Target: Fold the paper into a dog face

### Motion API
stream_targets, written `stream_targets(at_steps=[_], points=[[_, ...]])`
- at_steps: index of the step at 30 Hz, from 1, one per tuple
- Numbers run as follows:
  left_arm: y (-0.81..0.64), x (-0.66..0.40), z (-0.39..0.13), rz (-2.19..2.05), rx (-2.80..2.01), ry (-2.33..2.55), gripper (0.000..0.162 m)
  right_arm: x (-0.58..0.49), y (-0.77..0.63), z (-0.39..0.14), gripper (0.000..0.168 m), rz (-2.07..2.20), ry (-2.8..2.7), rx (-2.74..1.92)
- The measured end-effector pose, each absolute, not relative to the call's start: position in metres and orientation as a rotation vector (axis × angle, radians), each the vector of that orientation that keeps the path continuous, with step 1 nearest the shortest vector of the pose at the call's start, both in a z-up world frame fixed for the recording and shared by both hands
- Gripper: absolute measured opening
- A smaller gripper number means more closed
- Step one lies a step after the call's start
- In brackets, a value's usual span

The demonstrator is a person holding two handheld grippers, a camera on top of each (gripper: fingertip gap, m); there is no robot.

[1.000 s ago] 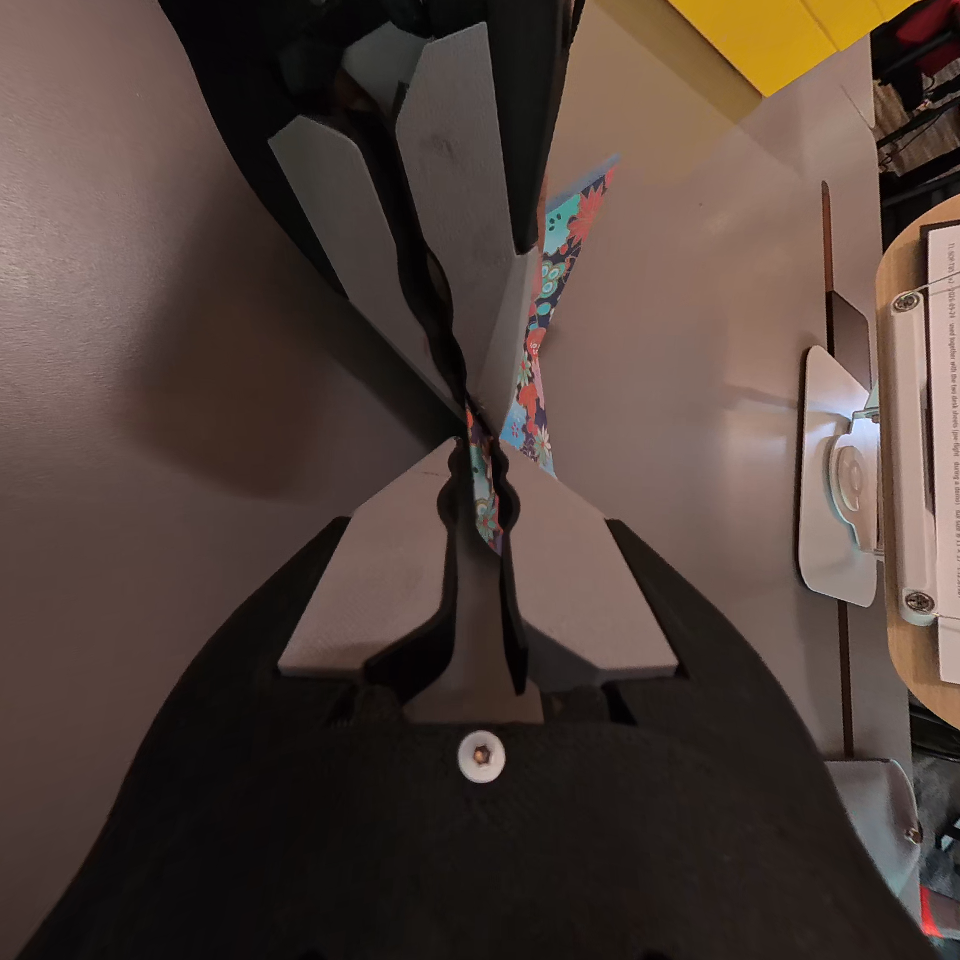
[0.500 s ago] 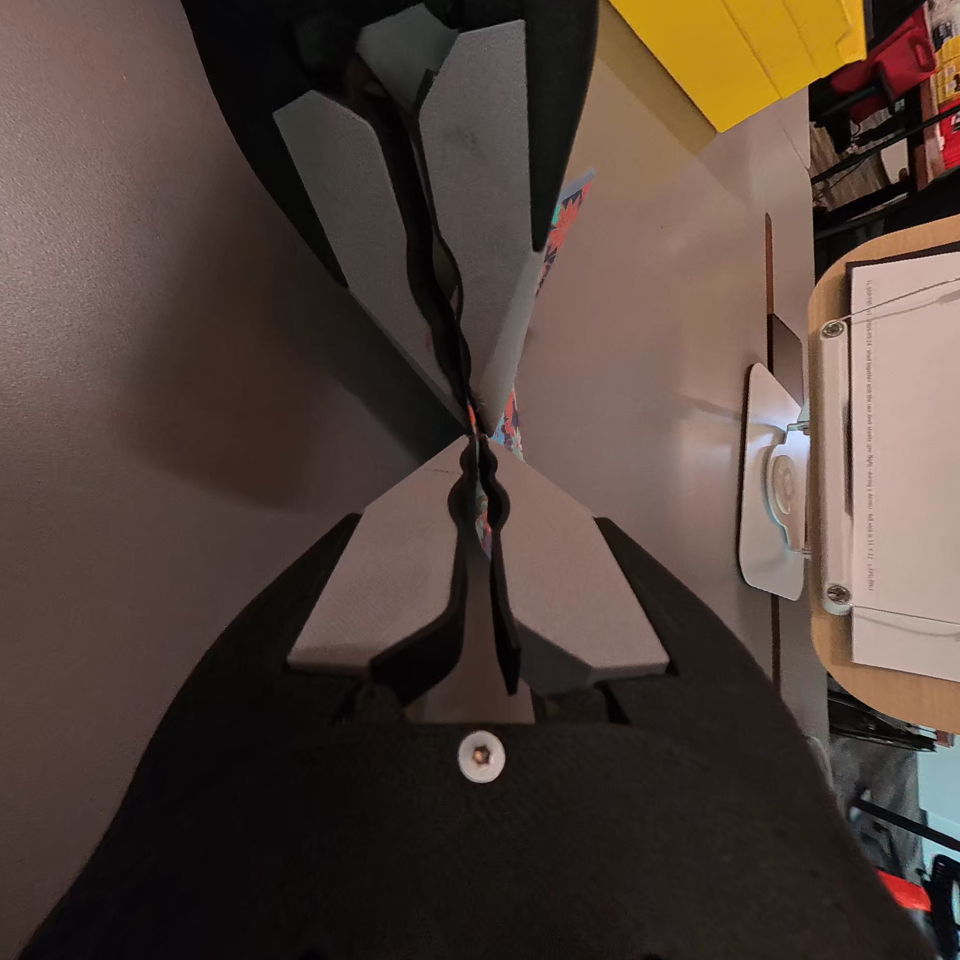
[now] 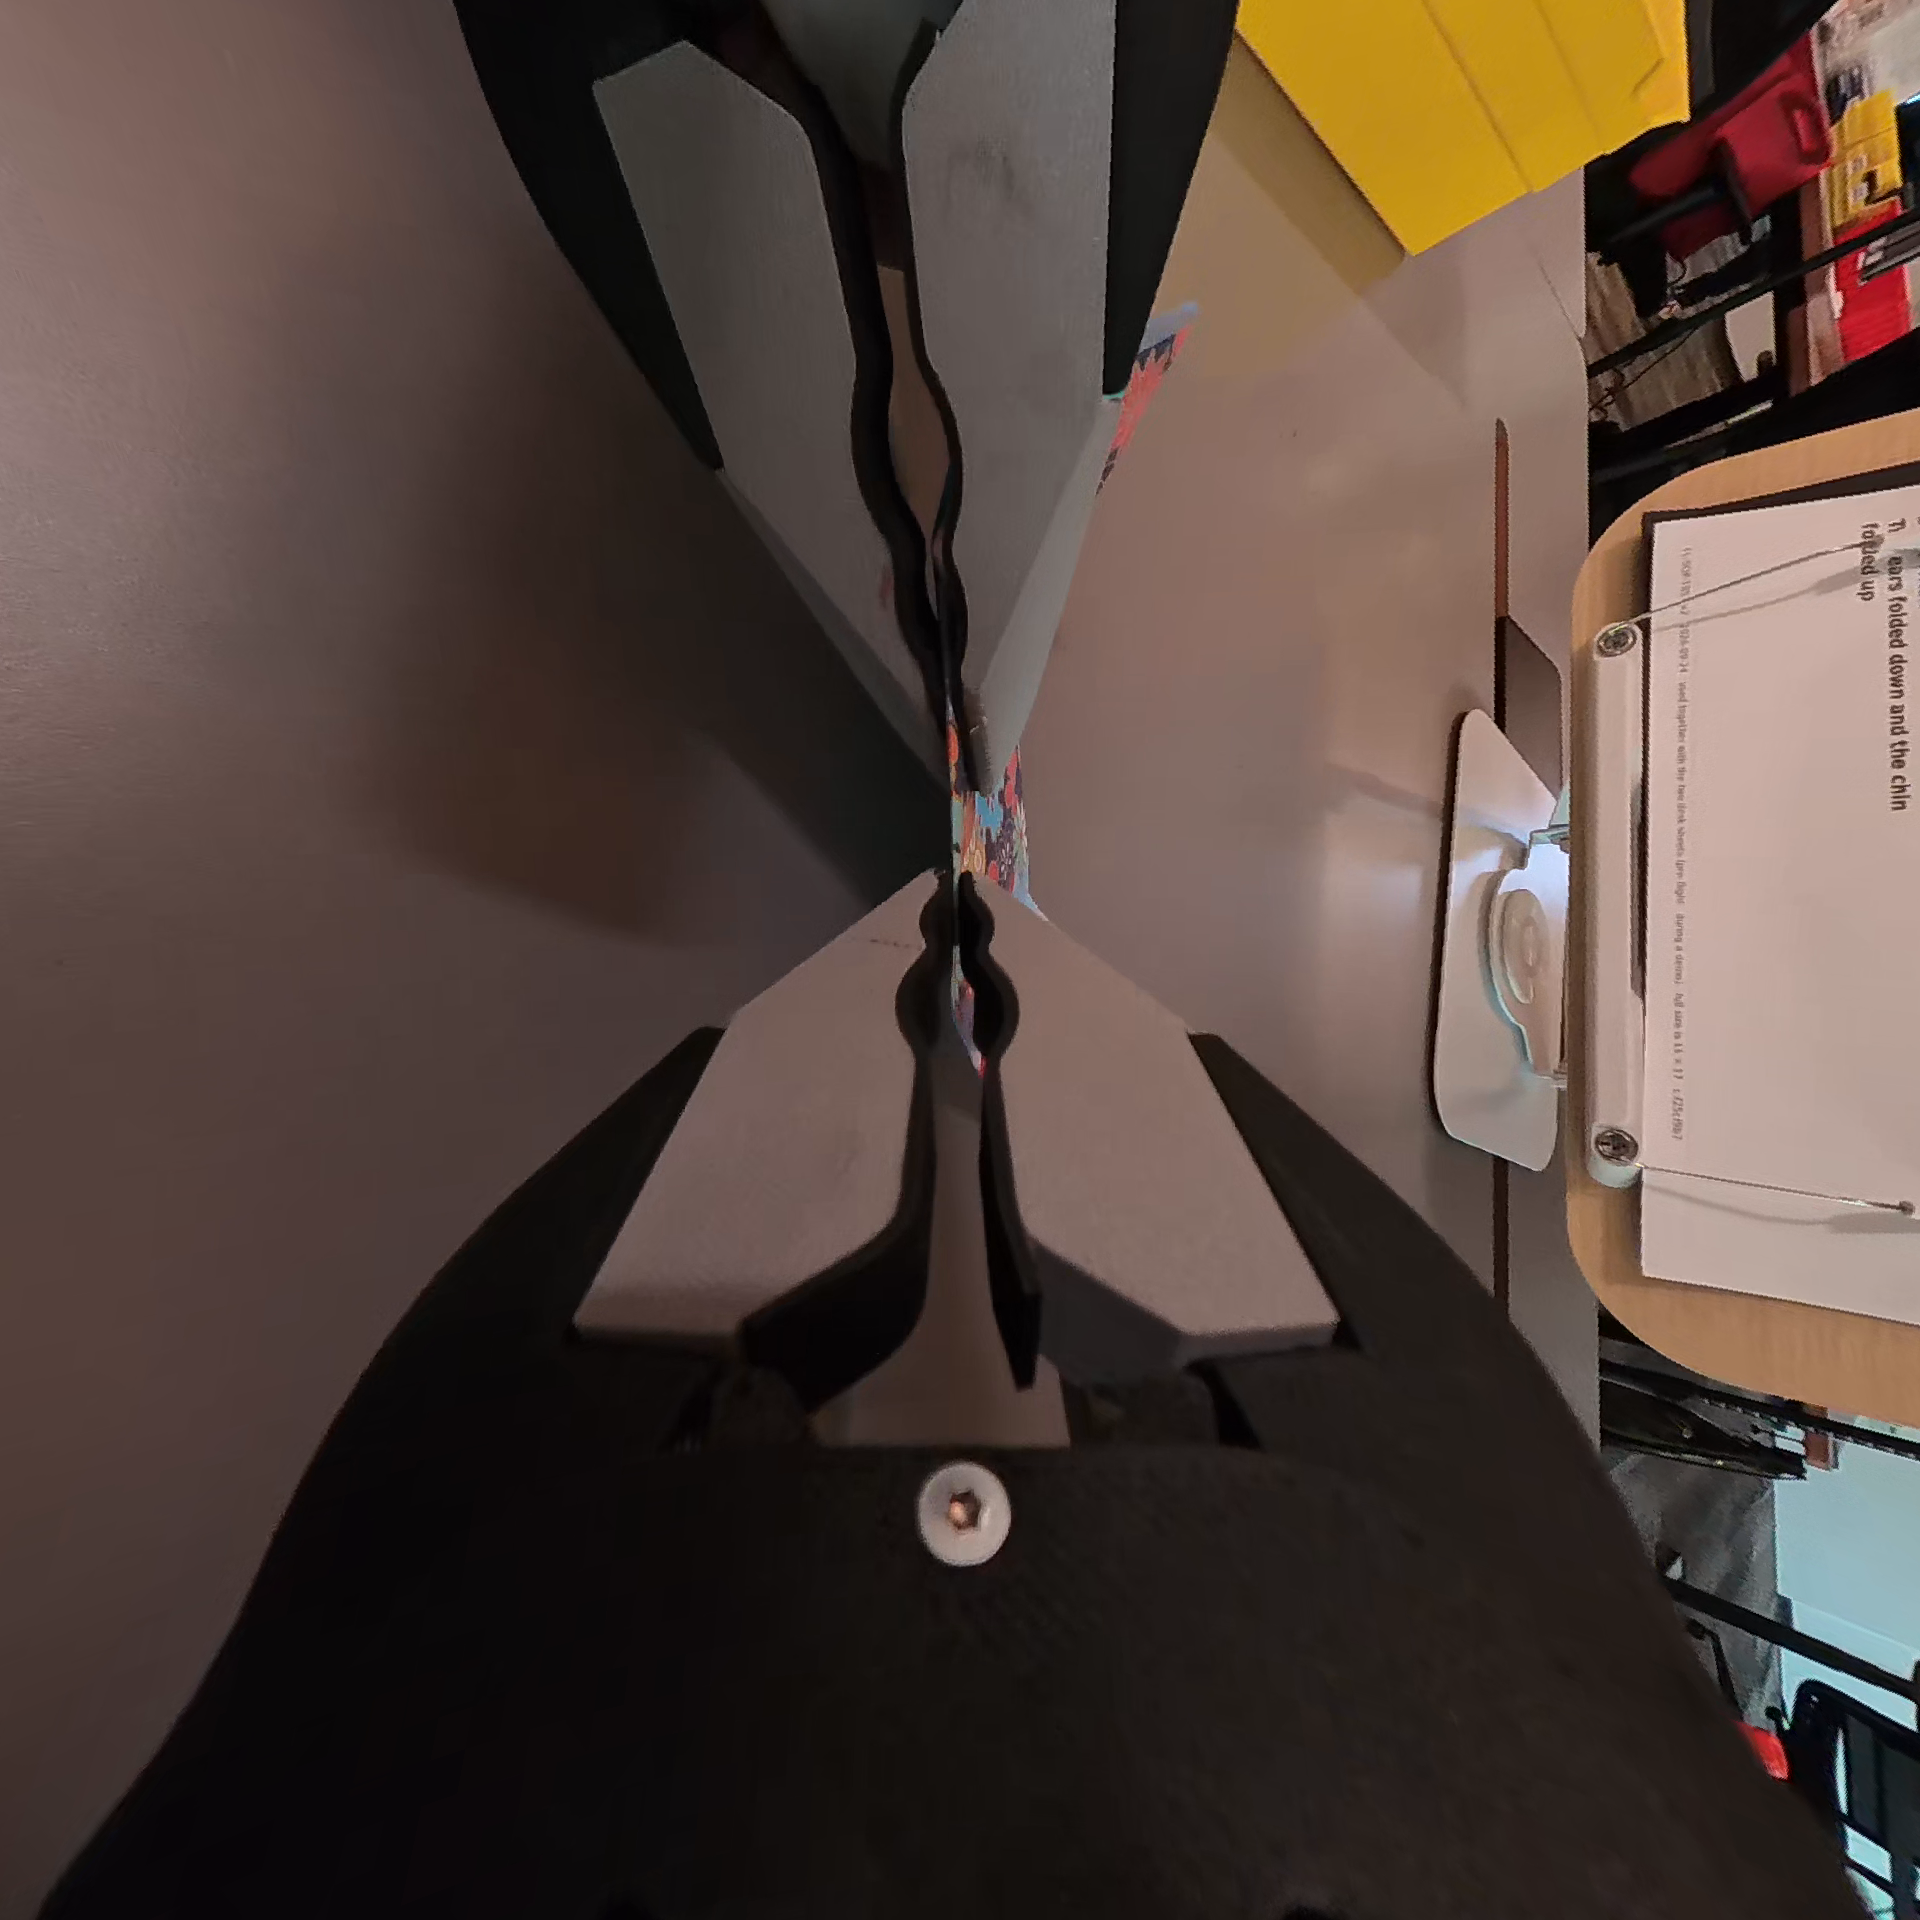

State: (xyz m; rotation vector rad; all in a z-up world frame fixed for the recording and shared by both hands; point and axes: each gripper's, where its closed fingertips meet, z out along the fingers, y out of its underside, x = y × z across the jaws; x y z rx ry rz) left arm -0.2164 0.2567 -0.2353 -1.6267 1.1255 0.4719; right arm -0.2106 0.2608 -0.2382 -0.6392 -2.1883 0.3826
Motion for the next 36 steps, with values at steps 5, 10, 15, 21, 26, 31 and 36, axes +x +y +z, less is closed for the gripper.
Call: stream_targets(at_steps=[5, 10, 15, 21, 26, 31, 36], points=[[0.258, -0.220, -0.239, 0.507, -1.639, 1.134, 0.000, -0.209, 0.265, -0.239, 0.000, 0.377, -2.196, -0.667], [0.259, -0.230, -0.238, 0.525, -1.659, 1.111, 0.000, -0.216, 0.259, -0.243, 0.000, 0.364, -2.180, -0.637], [0.258, -0.223, -0.242, 0.519, -1.656, 1.135, 0.000, -0.219, 0.252, -0.236, 0.000, 0.429, -2.146, -0.624], [0.258, -0.219, -0.239, 0.498, -1.643, 1.124, 0.000, -0.222, 0.246, -0.235, 0.000, 0.448, -2.135, -0.606], [0.257, -0.217, -0.238, 0.490, -1.631, 1.125, 0.000, -0.221, 0.247, -0.234, 0.000, 0.449, -2.138, -0.605], [0.255, -0.219, -0.235, 0.464, -1.633, 1.117, 0.000, -0.218, 0.252, -0.234, 0.000, 0.442, -2.144, -0.618], [0.256, -0.222, -0.235, 0.473, -1.632, 1.114, 0.000, -0.217, 0.256, -0.234, 0.000, 0.423, -2.144, -0.626]])
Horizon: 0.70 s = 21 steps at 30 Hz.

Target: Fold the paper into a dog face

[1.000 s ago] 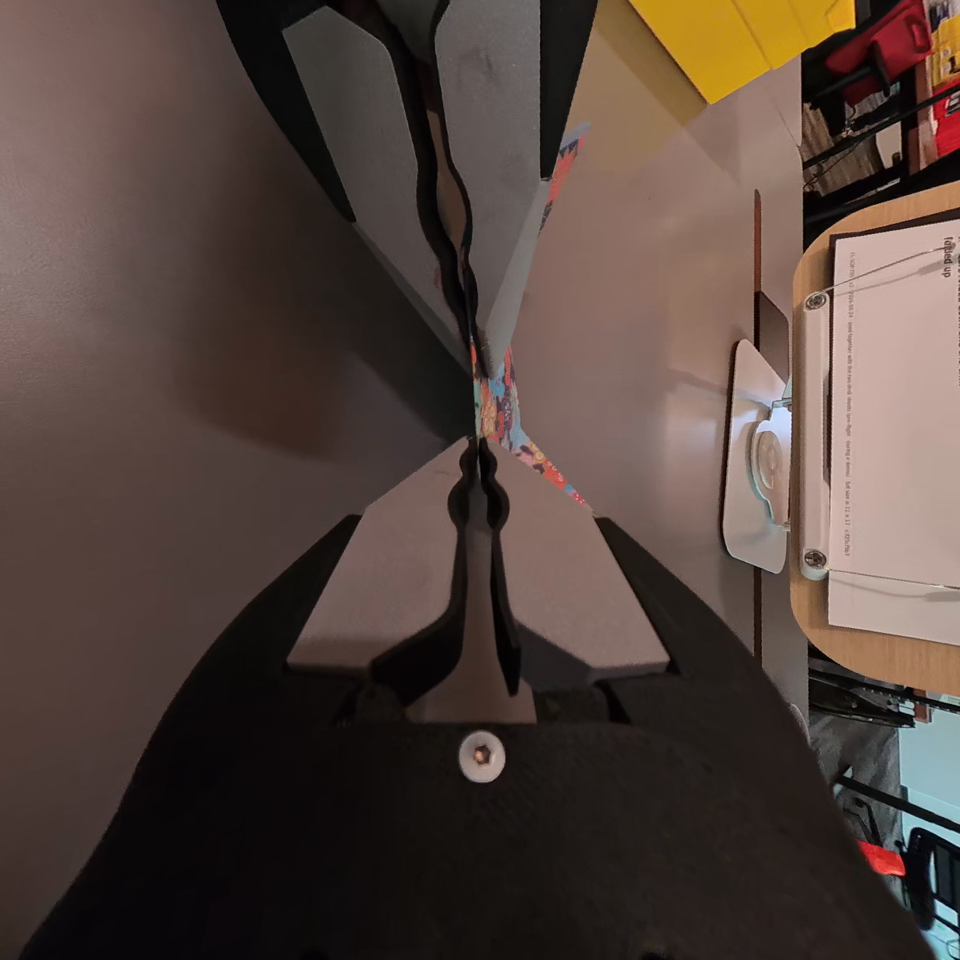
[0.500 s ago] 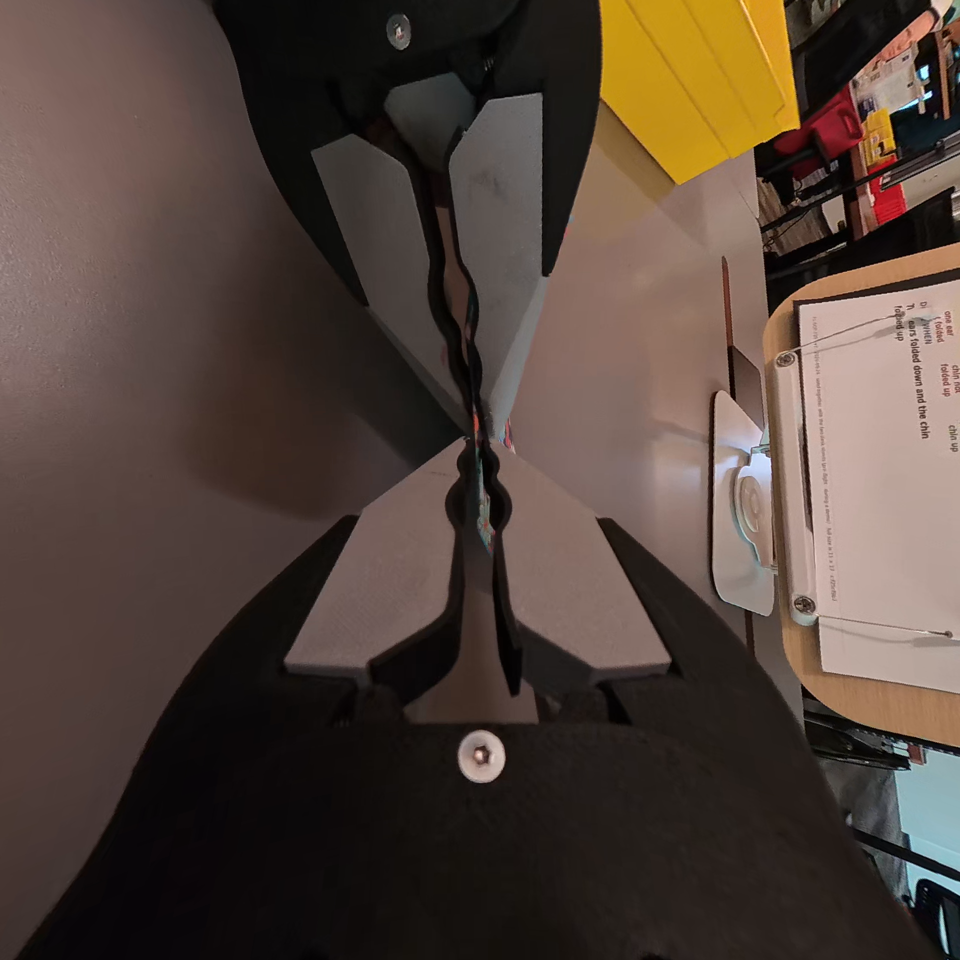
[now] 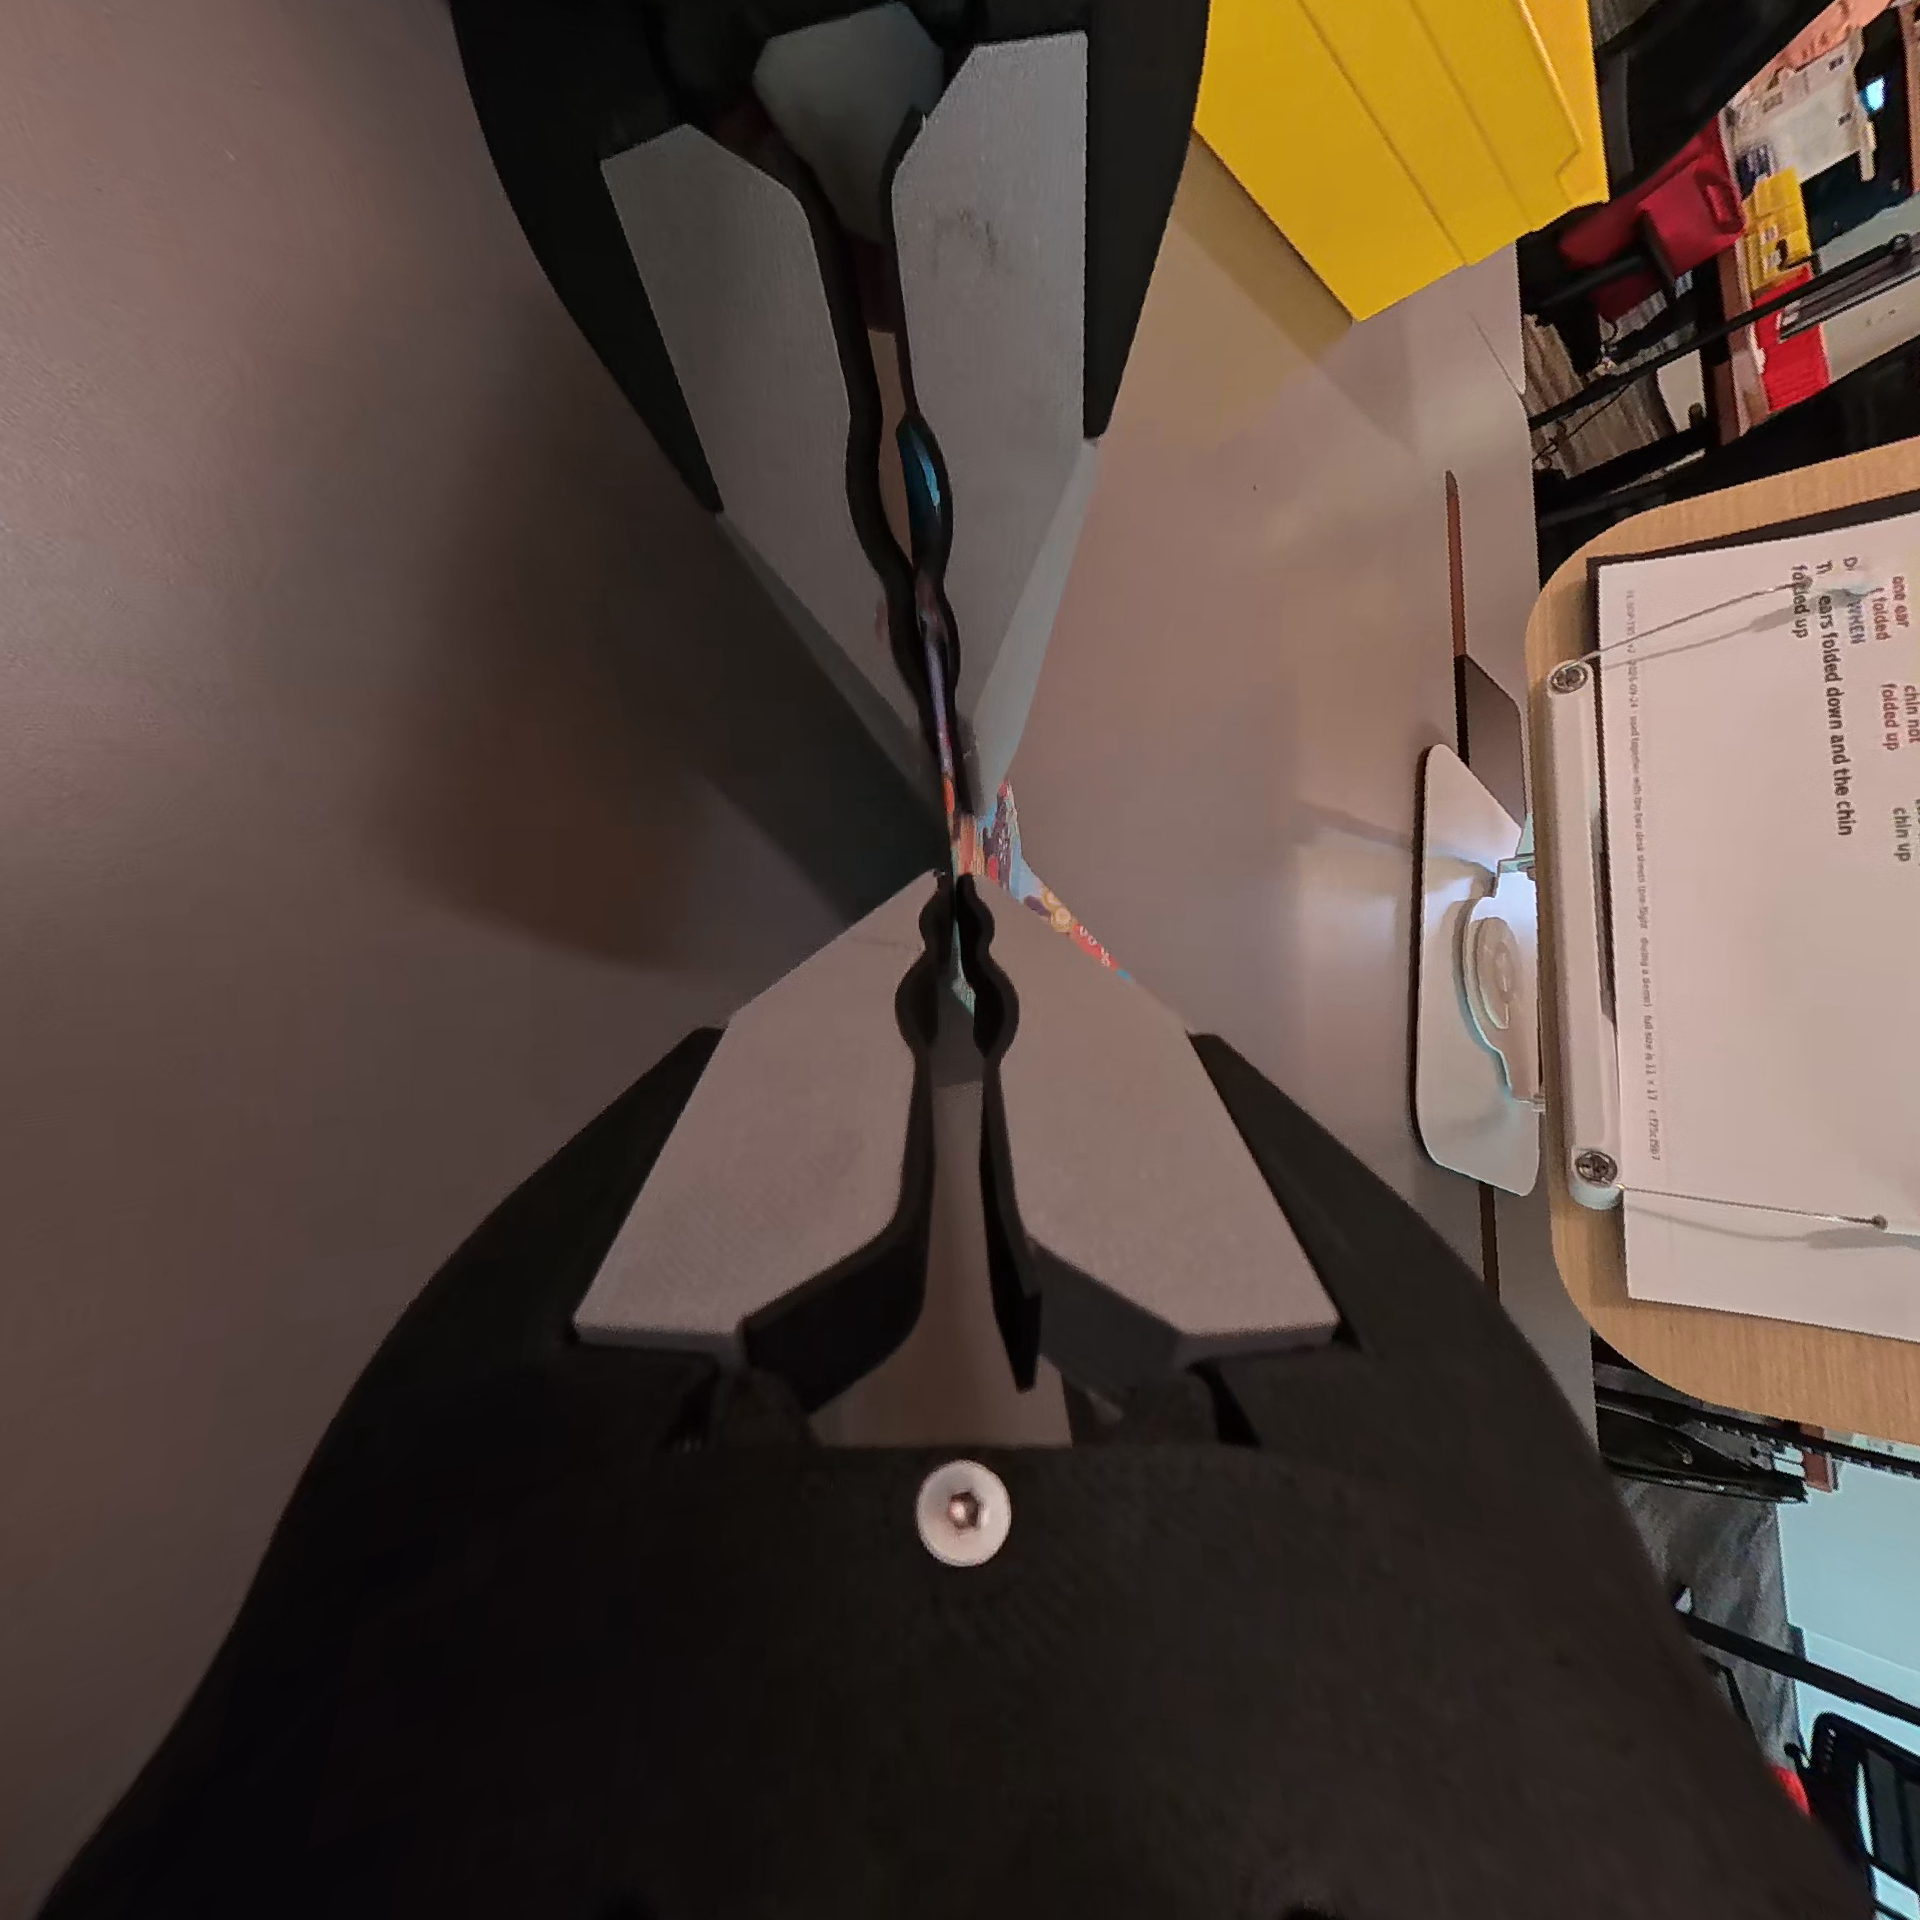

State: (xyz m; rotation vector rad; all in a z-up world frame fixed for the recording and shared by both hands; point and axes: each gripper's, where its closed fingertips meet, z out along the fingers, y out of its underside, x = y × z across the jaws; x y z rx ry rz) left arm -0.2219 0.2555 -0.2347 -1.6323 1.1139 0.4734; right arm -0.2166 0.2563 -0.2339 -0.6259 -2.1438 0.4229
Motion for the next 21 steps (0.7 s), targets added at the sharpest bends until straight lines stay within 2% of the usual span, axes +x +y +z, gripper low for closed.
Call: stream_targets(at_steps=[11, 16, 21], points=[[0.256, -0.232, -0.233, 0.494, -1.648, 1.089, 0.000, -0.216, 0.264, -0.233, 0.000, 0.409, -2.133, -0.656], [0.256, -0.230, -0.235, 0.486, -1.653, 1.093, 0.000, -0.221, 0.253, -0.234, 0.009, 0.424, -2.131, -0.621], [0.255, -0.222, -0.240, 0.477, -1.644, 1.126, 0.000, -0.222, 0.252, -0.238, 0.000, 0.405, -2.137, -0.609]])
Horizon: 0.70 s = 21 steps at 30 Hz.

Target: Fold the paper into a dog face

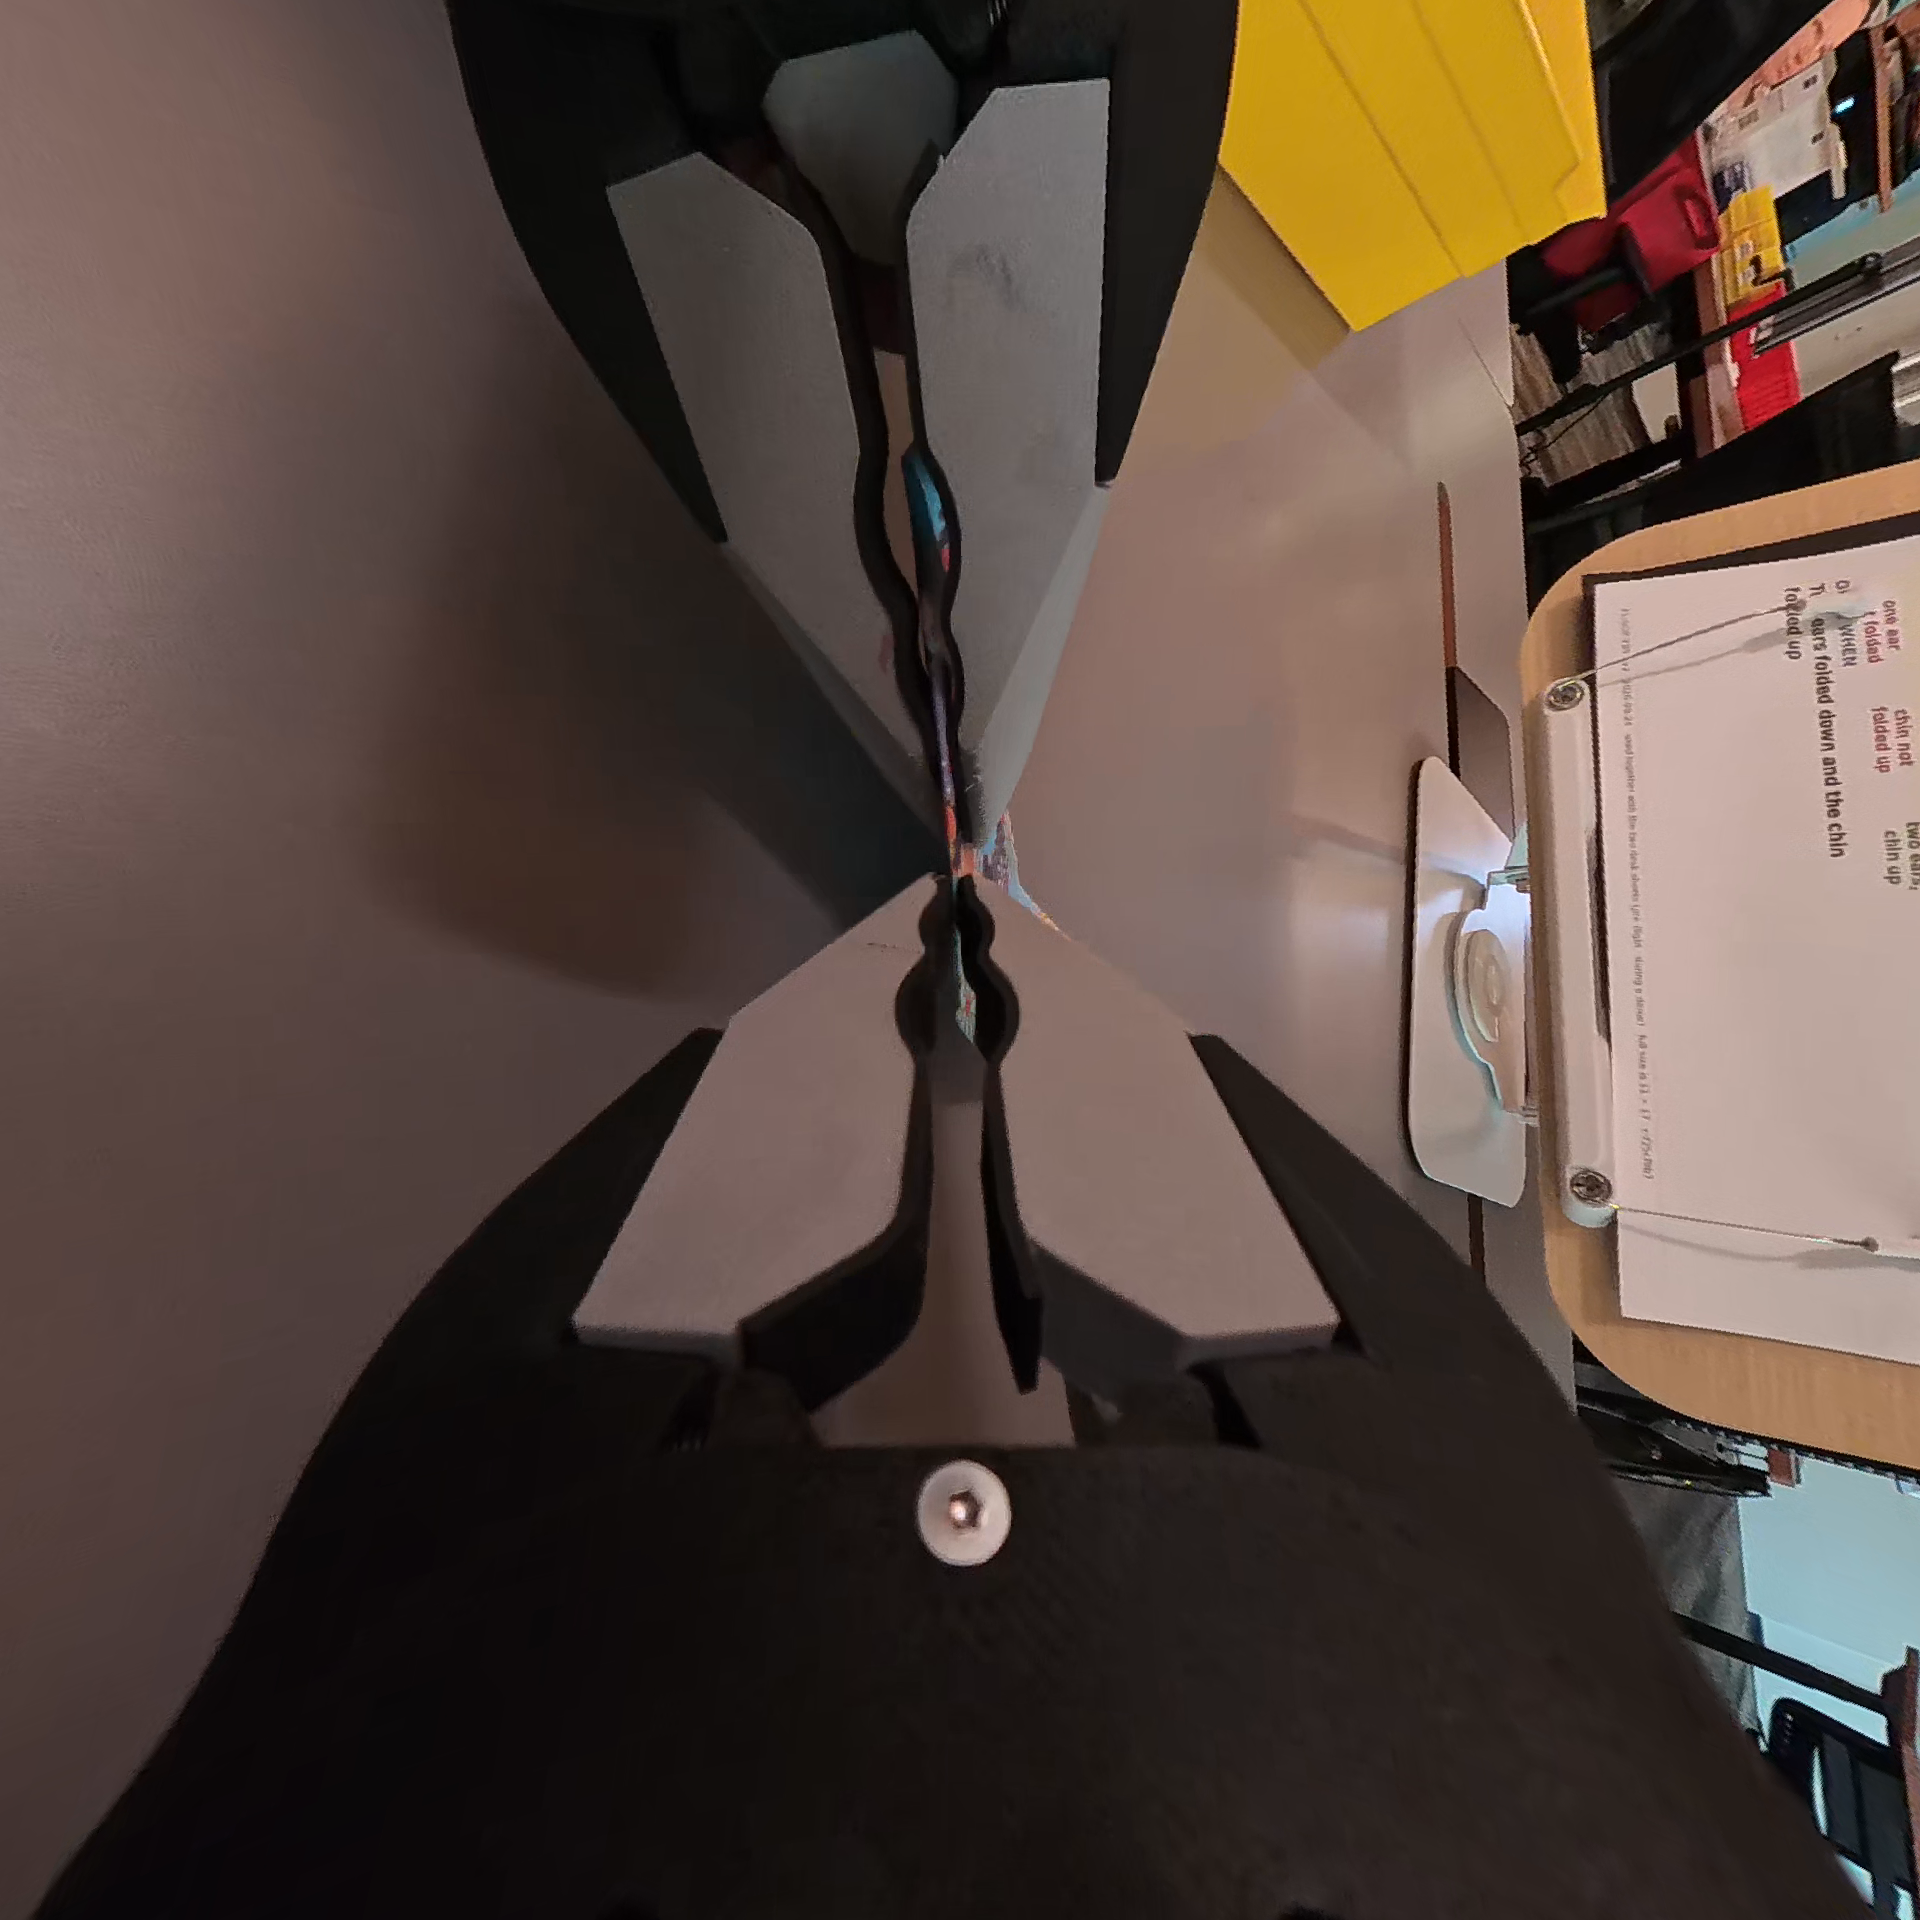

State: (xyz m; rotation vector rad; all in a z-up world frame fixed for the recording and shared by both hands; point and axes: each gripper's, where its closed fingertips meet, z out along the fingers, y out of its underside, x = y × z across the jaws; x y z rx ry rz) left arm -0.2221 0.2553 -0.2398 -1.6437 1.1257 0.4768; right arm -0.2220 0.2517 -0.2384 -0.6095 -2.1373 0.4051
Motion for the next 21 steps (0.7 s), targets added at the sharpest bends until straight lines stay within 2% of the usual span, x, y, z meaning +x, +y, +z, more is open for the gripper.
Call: stream_targets(at_steps=[16, 21], points=[[0.243, -0.214, -0.242, 0.511, -1.574, 1.224, 0.000, -0.214, 0.246, -0.244, 0.000, 0.447, -2.207, -0.614], [0.242, -0.230, -0.250, 0.497, -1.627, 1.224, 0.000, -0.213, 0.253, -0.256, 0.000, 0.346, -2.242, -0.623]])
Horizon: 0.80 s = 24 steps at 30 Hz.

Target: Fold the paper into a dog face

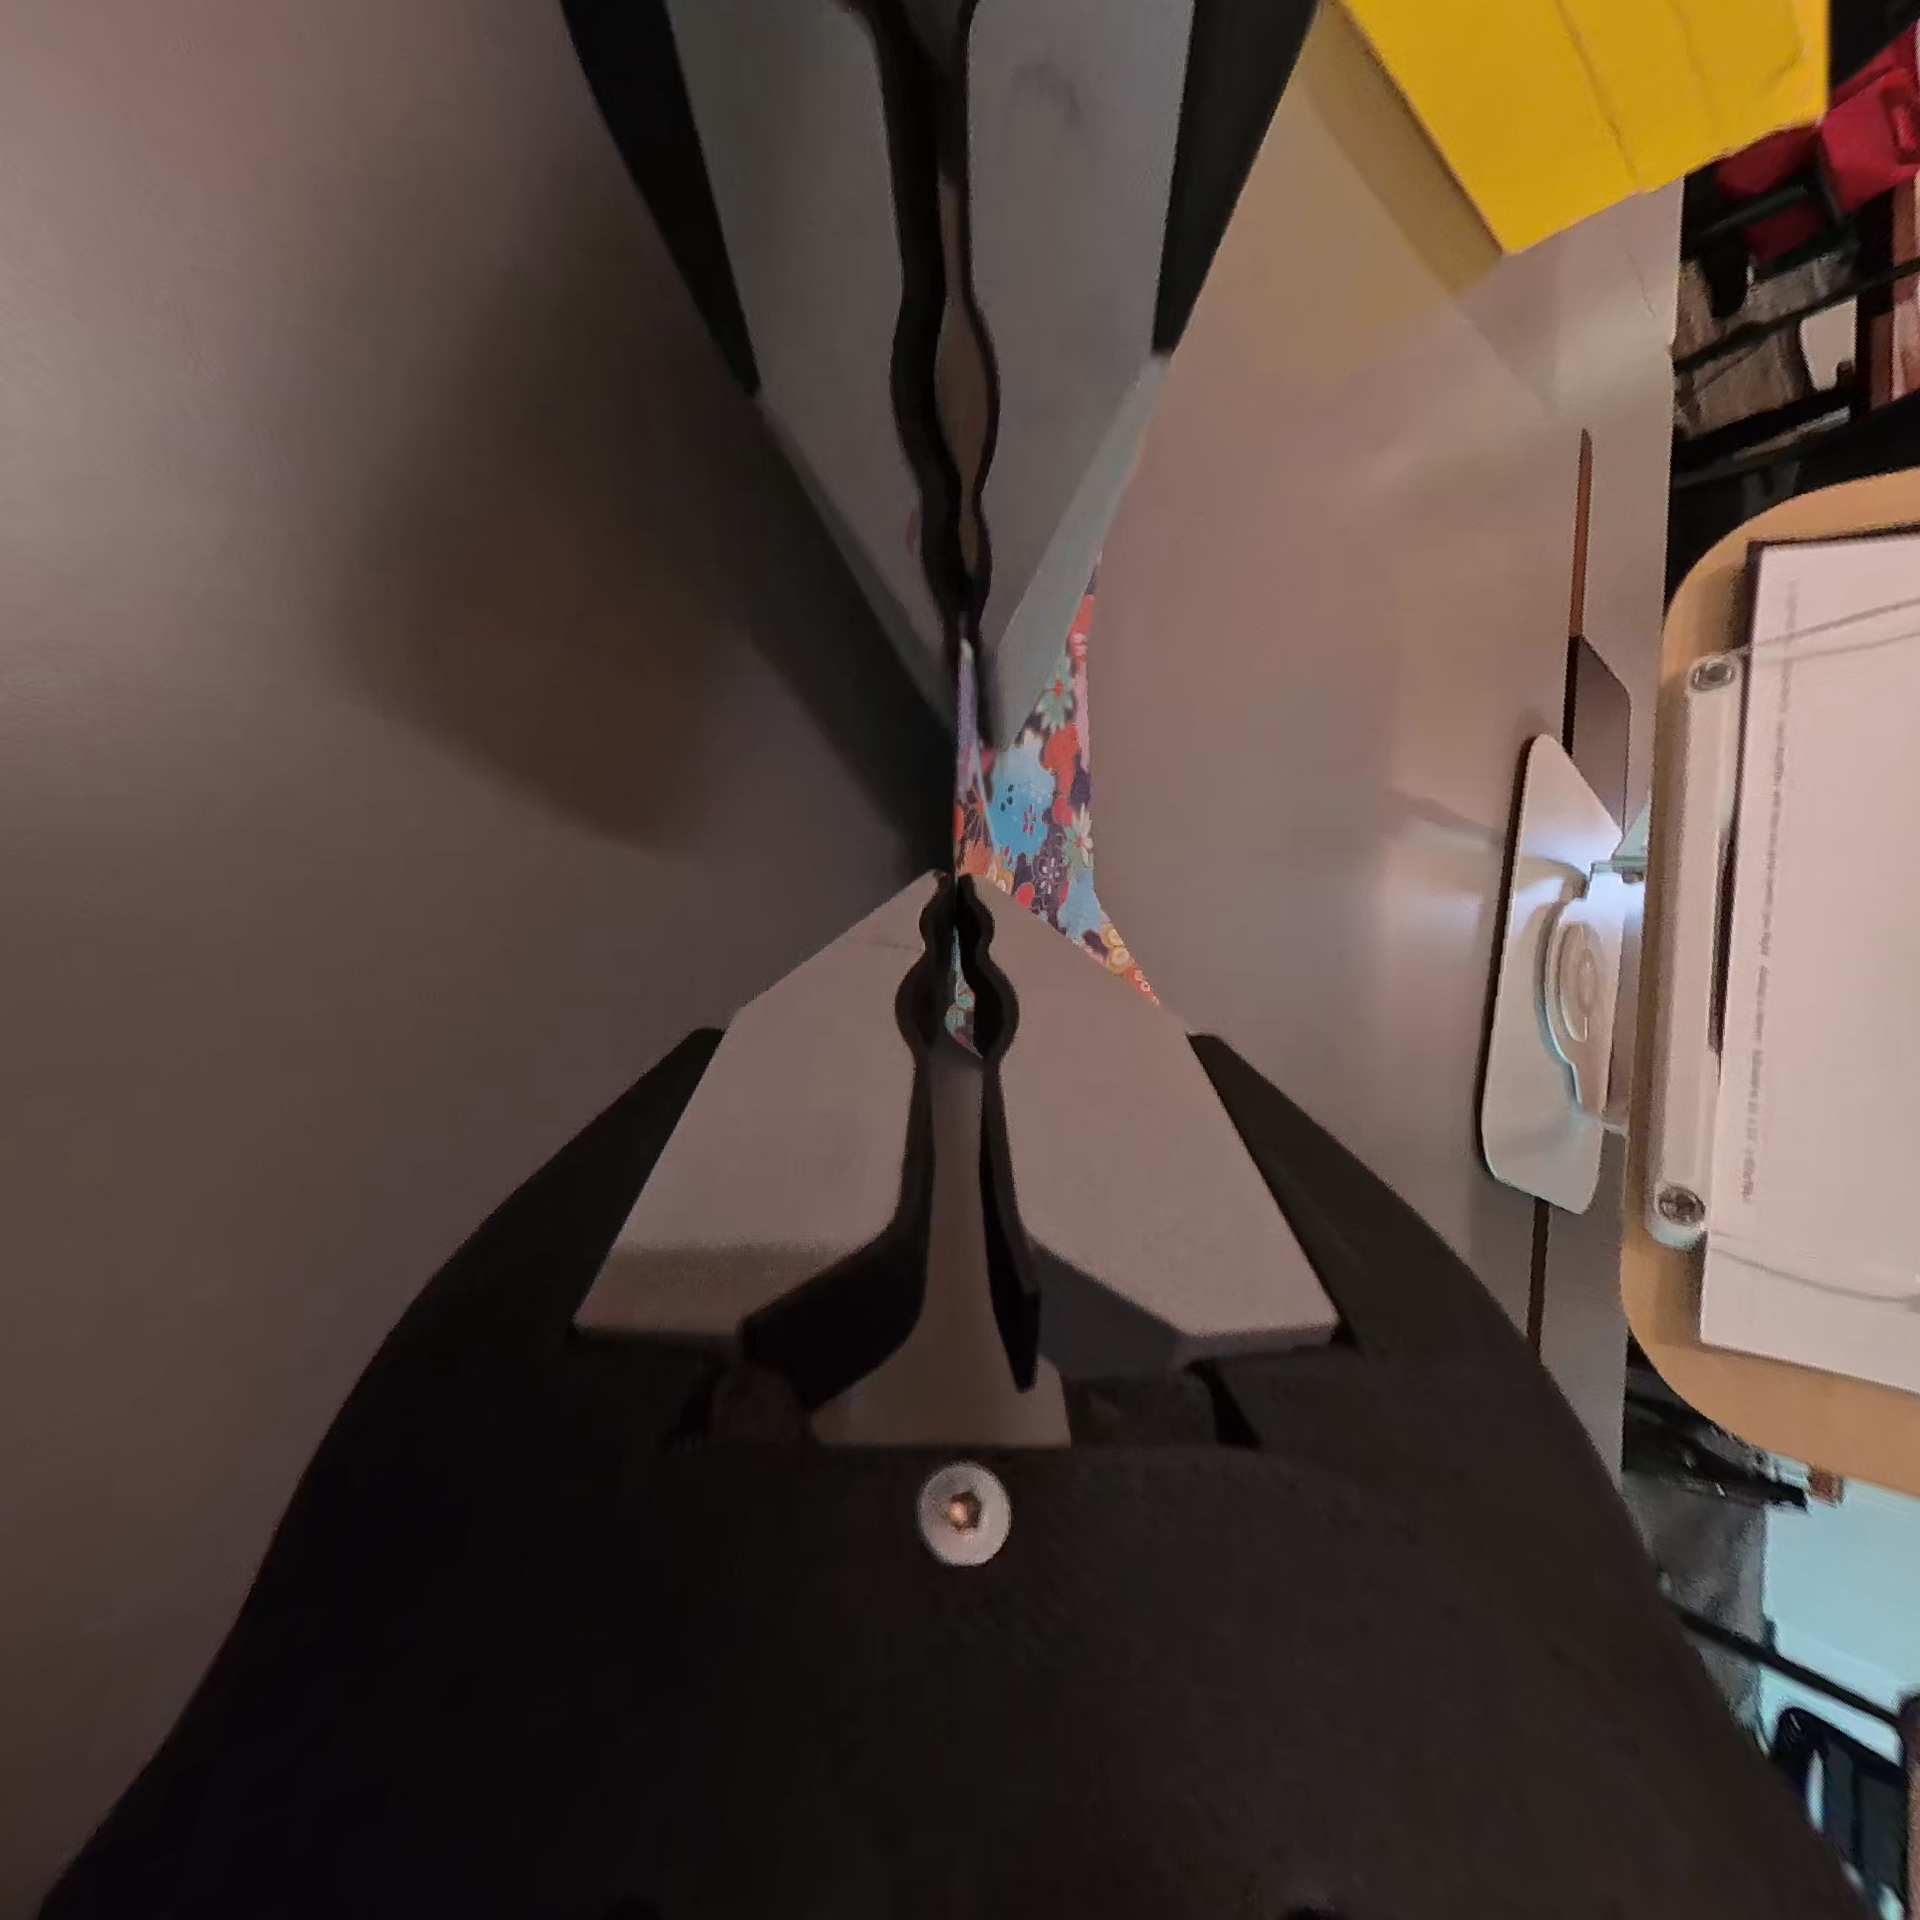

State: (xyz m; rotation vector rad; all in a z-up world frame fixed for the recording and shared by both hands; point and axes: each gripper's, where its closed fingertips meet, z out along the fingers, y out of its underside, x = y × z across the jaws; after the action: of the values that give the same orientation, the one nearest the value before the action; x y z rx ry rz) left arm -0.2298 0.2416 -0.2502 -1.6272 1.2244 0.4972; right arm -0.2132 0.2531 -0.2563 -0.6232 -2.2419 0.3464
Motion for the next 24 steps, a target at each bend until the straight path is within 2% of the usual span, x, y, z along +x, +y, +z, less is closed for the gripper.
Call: stream_targets(at_steps=[4, 12, 13, 15, 21, 24], points=[[0.241, -0.244, -0.240, 0.479, -1.638, 1.143, 0.000, -0.215, 0.262, -0.255, 0.000, 0.345, -2.220, -0.671], [0.242, -0.221, -0.241, 0.446, -1.594, 1.167, 0.016, -0.220, 0.260, -0.255, 0.000, 0.356, -2.202, -0.665], [0.242, -0.217, -0.244, 0.445, -1.590, 1.181, 0.016, -0.220, 0.258, -0.256, 0.000, 0.354, -2.205, -0.659], [0.245, -0.216, -0.247, 0.487, -1.586, 1.192, 0.000, -0.220, 0.256, -0.257, 0.000, 0.353, -2.210, -0.647], [0.244, -0.217, -0.255, 0.455, -1.640, 1.228, 0.000, -0.217, 0.250, -0.261, 0.000, 0.427, -2.251, -0.653], [0.243, -0.216, -0.255, 0.451, -1.635, 1.230, 0.000, -0.218, 0.249, -0.265, 0.008, 0.441, -2.263, -0.667]])
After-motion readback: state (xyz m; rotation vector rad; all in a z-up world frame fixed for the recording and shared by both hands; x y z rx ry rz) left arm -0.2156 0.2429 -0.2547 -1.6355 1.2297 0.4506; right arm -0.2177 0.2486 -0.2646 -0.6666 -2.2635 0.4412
